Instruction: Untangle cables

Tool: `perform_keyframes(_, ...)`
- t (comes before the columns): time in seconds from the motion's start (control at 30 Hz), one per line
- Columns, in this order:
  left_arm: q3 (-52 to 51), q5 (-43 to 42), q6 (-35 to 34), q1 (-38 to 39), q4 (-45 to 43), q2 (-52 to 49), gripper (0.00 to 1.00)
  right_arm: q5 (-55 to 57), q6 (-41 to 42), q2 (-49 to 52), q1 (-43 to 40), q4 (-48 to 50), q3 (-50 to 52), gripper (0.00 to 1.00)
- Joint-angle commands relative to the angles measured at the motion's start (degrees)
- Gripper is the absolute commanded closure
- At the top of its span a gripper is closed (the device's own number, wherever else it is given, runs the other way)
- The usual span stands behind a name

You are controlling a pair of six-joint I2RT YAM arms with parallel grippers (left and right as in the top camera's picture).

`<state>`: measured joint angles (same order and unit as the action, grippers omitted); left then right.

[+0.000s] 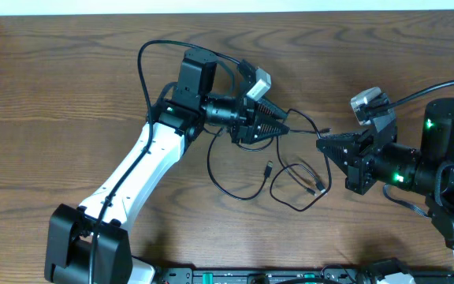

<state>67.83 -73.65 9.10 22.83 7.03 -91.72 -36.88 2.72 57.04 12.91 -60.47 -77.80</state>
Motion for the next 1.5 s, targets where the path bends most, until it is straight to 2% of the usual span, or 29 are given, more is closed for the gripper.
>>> perform_keyframes(0.0,-0.3,4.5,0.7,0.1,-0.8,0.2,0.55,-1.3,-0.7,-0.2,-0.3,0.0,-1.0,0.99)
perform_keyframes(0.23,-0.3,6.6,0.7,2.0,-2.4,0.1,0.54,-3.2,-0.7,-0.2,-0.3,0.3,-1.0,0.99)
perform_keyframes(0.47,-0.3,14.4,0.7,5.6,-2.5,0.1,0.54,-3.4,-0.7,-0.2,-0.3,0.0,-1.0,0.99)
perform_keyframes(0.5,-0.3,14.4,0.7,5.8,-2.5,0.1,0.62,-3.2,-0.7,-0.2,-0.3,0.0,-1.0,0.99)
perform_keyframes(0.53,-0.3,14.4,0.7,5.8,-2.5,0.1,0.81,-3.1,-0.7,-0.2,-0.3,-0.1,-1.0,0.99)
perform_keyframes(0.57,-0.3,14.3,0.6,5.8,-2.4,0.1,0.92,-2.9,-0.7,-0.2,-0.3,0.0,-1.0,0.99)
perform_keyframes(0.93,-0.3,12.7,-4.1,2.7,-2.4,2.3,0.92,9.3,-0.7,-0.1,-0.3,-3.7,-0.9,0.97)
perform_keyframes(0.97,-0.3,12.6,-4.2,2.6,-2.4,2.9,0.92,9.9,-0.7,0.0,-0.3,-4.0,-0.9,0.89)
perform_keyframes(1.0,-0.3,12.6,-4.5,2.6,-2.4,3.5,0.92,10.0,-0.7,0.3,-0.3,-4.3,-0.9,0.75)
perform_keyframes(1.07,-0.3,12.6,-5.3,2.6,-2.4,4.9,0.92,10.0,-0.7,0.7,-0.3,-4.3,-0.9,0.46)
perform_keyframes(1.1,-0.3,12.6,-5.9,2.6,-2.4,5.5,0.92,10.0,-0.7,1.1,-0.3,-4.3,-0.9,0.26)
perform_keyframes(1.33,-0.3,12.6,-7.7,2.6,-1.7,9.4,0.92,6.5,-5.8,6.4,0.2,-4.6,-0.9,0.01)
perform_keyframes(1.47,-0.3,12.6,-7.7,2.6,-0.1,11.4,0.93,6.5,-11.8,11.0,0.3,-5.1,-0.9,0.01)
